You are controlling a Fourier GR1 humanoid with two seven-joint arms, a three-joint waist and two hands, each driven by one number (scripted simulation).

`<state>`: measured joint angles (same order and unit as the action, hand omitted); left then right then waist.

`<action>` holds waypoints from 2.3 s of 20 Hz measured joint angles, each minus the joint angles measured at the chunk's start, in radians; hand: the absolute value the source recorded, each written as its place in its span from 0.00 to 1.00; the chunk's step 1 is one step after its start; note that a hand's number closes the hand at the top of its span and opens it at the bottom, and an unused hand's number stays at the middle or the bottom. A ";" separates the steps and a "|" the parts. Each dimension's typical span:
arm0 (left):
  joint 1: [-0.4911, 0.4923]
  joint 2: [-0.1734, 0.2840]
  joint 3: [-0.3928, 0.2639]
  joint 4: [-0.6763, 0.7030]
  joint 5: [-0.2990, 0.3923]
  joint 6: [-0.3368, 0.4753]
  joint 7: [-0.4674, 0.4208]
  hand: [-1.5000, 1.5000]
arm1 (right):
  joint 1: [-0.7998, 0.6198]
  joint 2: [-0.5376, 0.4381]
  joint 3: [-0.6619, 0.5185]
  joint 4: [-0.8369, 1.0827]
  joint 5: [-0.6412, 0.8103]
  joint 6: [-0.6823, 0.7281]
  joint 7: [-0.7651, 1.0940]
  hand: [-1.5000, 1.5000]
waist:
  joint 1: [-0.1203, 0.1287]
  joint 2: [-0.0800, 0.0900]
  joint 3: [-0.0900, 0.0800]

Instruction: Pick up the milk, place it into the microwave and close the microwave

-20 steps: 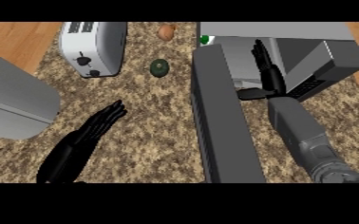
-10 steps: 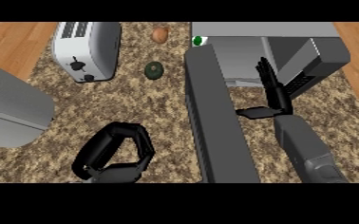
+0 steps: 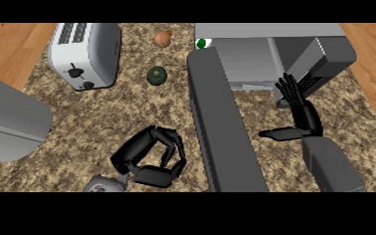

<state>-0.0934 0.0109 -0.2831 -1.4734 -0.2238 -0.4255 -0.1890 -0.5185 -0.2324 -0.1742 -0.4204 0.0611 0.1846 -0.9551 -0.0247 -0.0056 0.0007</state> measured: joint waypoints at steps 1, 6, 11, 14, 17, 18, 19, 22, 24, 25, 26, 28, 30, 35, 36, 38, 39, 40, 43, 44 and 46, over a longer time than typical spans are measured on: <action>-0.011 -0.002 -0.023 0.023 0.000 0.008 0.002 1.00 | 0.021 -0.001 0.004 -0.035 -0.005 0.004 0.007 0.00 | -0.002 0.000 0.000; -0.048 -0.008 -0.125 0.143 0.020 0.063 -0.033 1.00 | 0.158 -0.022 0.027 -0.249 -0.039 0.042 0.068 0.00 | -0.015 -0.003 -0.002; -0.093 -0.006 -0.277 0.224 0.045 0.159 -0.058 1.00 | 0.301 -0.055 0.021 -0.480 -0.098 0.087 0.145 0.00 | -0.021 -0.003 -0.003; -0.157 -0.004 -0.372 0.285 0.077 0.251 -0.053 1.00 | 0.366 -0.073 0.015 -0.606 -0.139 0.123 0.192 0.00 | -0.034 -0.001 -0.004; -0.209 -0.004 -0.483 0.331 0.154 0.394 -0.051 1.00 | 0.401 -0.091 0.006 -0.699 -0.185 0.167 0.243 0.00 | -0.041 0.002 -0.004; -0.224 -0.002 -0.512 0.338 0.181 0.432 -0.044 1.00 | 0.401 -0.106 -0.006 -0.725 -0.213 0.190 0.271 0.00 | -0.045 0.003 -0.004; -0.239 -0.001 -0.539 0.347 0.211 0.476 -0.041 1.00 | 0.413 -0.109 -0.008 -0.751 -0.230 0.206 0.285 0.00 | -0.049 0.004 -0.004; -0.285 0.006 -0.608 0.364 0.294 0.602 -0.025 1.00 | 0.438 -0.120 -0.008 -0.821 -0.273 0.248 0.325 0.00 | -0.063 0.008 -0.005; -0.308 0.007 -0.642 0.374 0.345 0.674 -0.038 1.00 | 0.433 -0.132 -0.011 -0.848 -0.294 0.267 0.351 0.00 | -0.073 0.012 -0.005; -0.320 0.009 -0.654 0.376 0.369 0.704 -0.042 1.00 | 0.431 -0.136 -0.010 -0.864 -0.307 0.279 0.364 0.00 | -0.079 0.013 -0.005; -0.336 0.009 -0.661 0.380 0.394 0.730 -0.047 1.00 | 0.433 -0.144 -0.012 -0.877 -0.320 0.293 0.372 0.00 | -0.086 0.014 -0.005; -0.360 0.008 -0.680 0.381 0.436 0.783 -0.059 1.00 | 0.417 -0.156 -0.009 -0.895 -0.342 0.317 0.397 0.00 | -0.096 0.018 -0.006; -0.388 0.007 -0.690 0.382 0.479 0.828 -0.069 1.00 | 0.414 -0.167 -0.002 -0.920 -0.362 0.344 0.417 0.00 | -0.110 0.020 -0.006; -0.474 0.000 -0.691 0.399 0.569 0.899 -0.103 1.00 | 0.392 -0.195 0.025 -0.979 -0.408 0.398 0.475 0.00 | -0.146 0.028 -0.008; -0.491 -0.001 -0.690 0.403 0.587 0.910 -0.104 1.00 | 0.388 -0.202 0.028 -0.988 -0.419 0.409 0.486 0.00 | -0.155 0.029 -0.008; -0.524 -0.002 -0.681 0.419 0.623 0.925 -0.108 1.00 | 0.373 -0.213 0.031 -1.005 -0.441 0.424 0.507 0.00 | -0.170 0.034 -0.008; -0.545 -0.003 -0.672 0.427 0.641 0.934 -0.105 1.00 | 0.372 -0.214 0.035 -1.013 -0.451 0.431 0.513 0.00 | -0.180 0.036 -0.007; -0.561 -0.004 -0.667 0.435 0.659 0.943 -0.105 1.00 | 0.367 -0.220 0.035 -1.021 -0.462 0.438 0.521 0.00 | -0.188 0.037 -0.007; -0.610 -0.007 -0.646 0.470 0.708 0.967 -0.103 1.00 | 0.354 -0.226 0.039 -1.039 -0.494 0.452 0.545 0.00 | -0.206 0.043 -0.007; -0.629 -0.007 -0.638 0.481 0.725 0.974 -0.099 1.00 | 0.353 -0.227 0.042 -1.044 -0.504 0.458 0.550 0.00 | -0.216 0.045 -0.007; -0.659 -0.008 -0.618 0.503 0.760 0.986 -0.096 1.00 | 0.349 -0.236 0.039 -1.052 -0.525 0.468 0.562 0.00 | -0.230 0.049 -0.006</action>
<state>-0.7527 0.0028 -0.9009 -0.9708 0.5362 0.5607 -0.2853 -0.1697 -0.4680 -0.1349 -1.4722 -0.4642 0.6527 -0.3927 -0.2551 0.0439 -0.0056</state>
